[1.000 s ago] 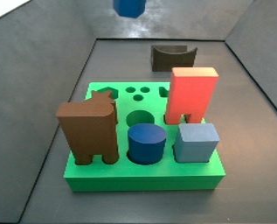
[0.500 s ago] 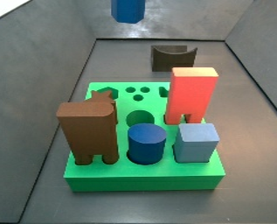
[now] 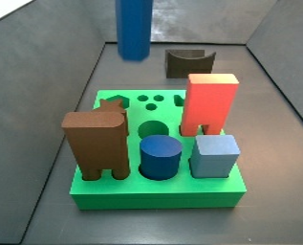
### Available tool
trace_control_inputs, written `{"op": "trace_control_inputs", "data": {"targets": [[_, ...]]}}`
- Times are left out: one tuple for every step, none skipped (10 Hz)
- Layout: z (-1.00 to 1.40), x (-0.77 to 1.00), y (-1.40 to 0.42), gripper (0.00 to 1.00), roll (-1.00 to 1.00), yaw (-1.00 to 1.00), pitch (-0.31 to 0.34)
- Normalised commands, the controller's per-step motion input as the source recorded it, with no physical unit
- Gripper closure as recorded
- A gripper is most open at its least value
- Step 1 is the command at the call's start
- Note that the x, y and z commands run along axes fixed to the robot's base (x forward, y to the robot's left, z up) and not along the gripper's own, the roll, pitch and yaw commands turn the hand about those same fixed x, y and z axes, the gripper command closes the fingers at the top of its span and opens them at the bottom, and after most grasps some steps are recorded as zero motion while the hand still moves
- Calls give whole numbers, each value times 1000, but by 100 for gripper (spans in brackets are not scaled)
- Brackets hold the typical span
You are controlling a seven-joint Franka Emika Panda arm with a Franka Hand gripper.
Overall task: Pick up the hexagon object. Move up. Place the hexagon object on the fixture. Regrasp the hexagon object. Move to above the board. Insert the hexagon object.
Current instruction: Insert the hexagon object.
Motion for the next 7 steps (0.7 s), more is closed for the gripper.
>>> {"op": "trace_control_inputs", "data": {"targets": [[-951, -349, 0, 100, -134, -123, -14], [-869, -626, 37, 100, -164, -606, -50], [-817, -469, 46, 100, -150, -737, -40], [-731, -414, 0, 100, -179, -743, -66], [-114, -94, 0, 100, -11, -51, -4], [-366, 0, -294, 100, 0, -54, 0], [-523, 0, -17, 100, -207, -737, -33]]}}
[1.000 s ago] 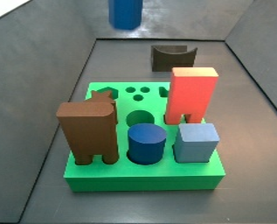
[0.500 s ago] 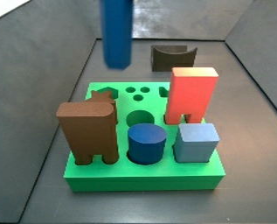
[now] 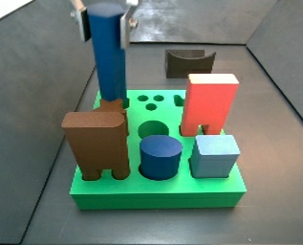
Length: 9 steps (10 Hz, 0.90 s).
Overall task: Pick up the hexagon object. Move up. Place the hexagon object on the fixture. Regrasp the hexagon object. Move to above the board. Insert the hexagon object.
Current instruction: Insert the hexagon object.
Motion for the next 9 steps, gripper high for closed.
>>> {"op": "trace_control_inputs", "data": {"targets": [[-454, 14, -60, 100, -146, -797, -20], [0, 0, -11, 100, 0, -11, 0], [-140, -43, 0, 100, -16, -177, 0], [-260, -140, 223, 100, -10, -714, 50], [-306, -226, 240, 100, 0, -677, 36], [0, 0, 17, 100, -10, 0, 0], [-46, 0, 0, 100, 29, 0, 0], [-263, 0, 0, 100, 49, 0, 0], [-311, 283, 0, 100, 37, -254, 39]]}}
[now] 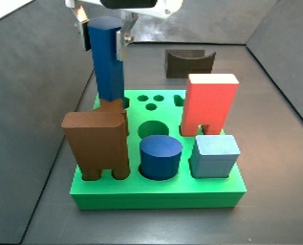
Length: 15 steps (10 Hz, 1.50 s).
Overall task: Pick up the hexagon object. Move up. Place the hexagon object on the fixture. Regrasp the hexagon object. Move to above the board. Insert the hexagon object.
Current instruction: Insert the hexagon object.
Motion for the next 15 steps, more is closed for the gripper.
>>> {"op": "trace_control_inputs", "data": {"targets": [[-357, 246, 23, 100, 26, -406, 64], [-94, 0, 17, 100, 0, -174, 19], [-46, 0, 0, 100, 0, -26, 3], [-166, 0, 0, 100, 4, -91, 6], [-223, 137, 69, 100, 0, -237, 67], [-203, 149, 157, 100, -21, -409, 140], [-111, 106, 46, 100, -77, -363, 59], [-49, 0, 0, 100, 0, 0, 0], [-160, 89, 0, 100, 0, -123, 0], [-174, 271, 100, 100, 0, -303, 77], [-257, 203, 63, 100, 0, -337, 33], [-200, 106, 66, 100, 0, -309, 40], [-186, 77, 43, 100, 0, -246, 83], [-749, -11, 0, 100, 11, -206, -50], [-1000, 0, -6, 100, 0, -177, -91]]}}
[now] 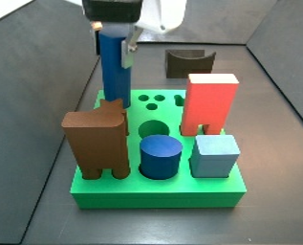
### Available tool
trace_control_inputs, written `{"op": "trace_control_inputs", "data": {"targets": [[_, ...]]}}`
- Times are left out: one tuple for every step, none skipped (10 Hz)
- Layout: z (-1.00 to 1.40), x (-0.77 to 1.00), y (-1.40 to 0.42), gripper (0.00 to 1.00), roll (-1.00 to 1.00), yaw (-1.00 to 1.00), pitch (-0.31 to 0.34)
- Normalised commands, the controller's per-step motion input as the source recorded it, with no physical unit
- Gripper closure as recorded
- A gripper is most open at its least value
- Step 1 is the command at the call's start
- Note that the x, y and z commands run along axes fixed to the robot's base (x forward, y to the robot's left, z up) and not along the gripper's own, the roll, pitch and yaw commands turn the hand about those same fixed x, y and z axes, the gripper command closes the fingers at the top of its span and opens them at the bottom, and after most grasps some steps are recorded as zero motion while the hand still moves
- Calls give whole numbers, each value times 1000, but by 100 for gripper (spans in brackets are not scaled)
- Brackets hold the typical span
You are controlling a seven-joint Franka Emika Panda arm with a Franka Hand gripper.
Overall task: Pick up the hexagon object. Move up. Place the hexagon object on the fixture. Regrasp the hexagon object. Move to above the board. Insert the hexagon object.
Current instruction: Insert the hexagon object.
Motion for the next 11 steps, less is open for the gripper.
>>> {"op": "trace_control_inputs", "data": {"targets": [[-1000, 0, -26, 100, 0, -194, -67], [-1000, 0, -20, 100, 0, -191, -59], [-1000, 0, -17, 100, 0, -160, -74], [-937, -151, 63, 100, -26, -169, -151], [-720, -823, 271, 100, -60, -226, -274], [-469, -746, 494, 100, -99, 0, -407], [-289, -549, 483, 100, -147, 40, -476], [-251, -511, 474, 100, -151, 34, -496], [-463, -580, 23, 100, 0, -269, -383], [0, 31, 0, 100, 0, 0, 20], [0, 0, 0, 100, 0, 0, 0]]}}
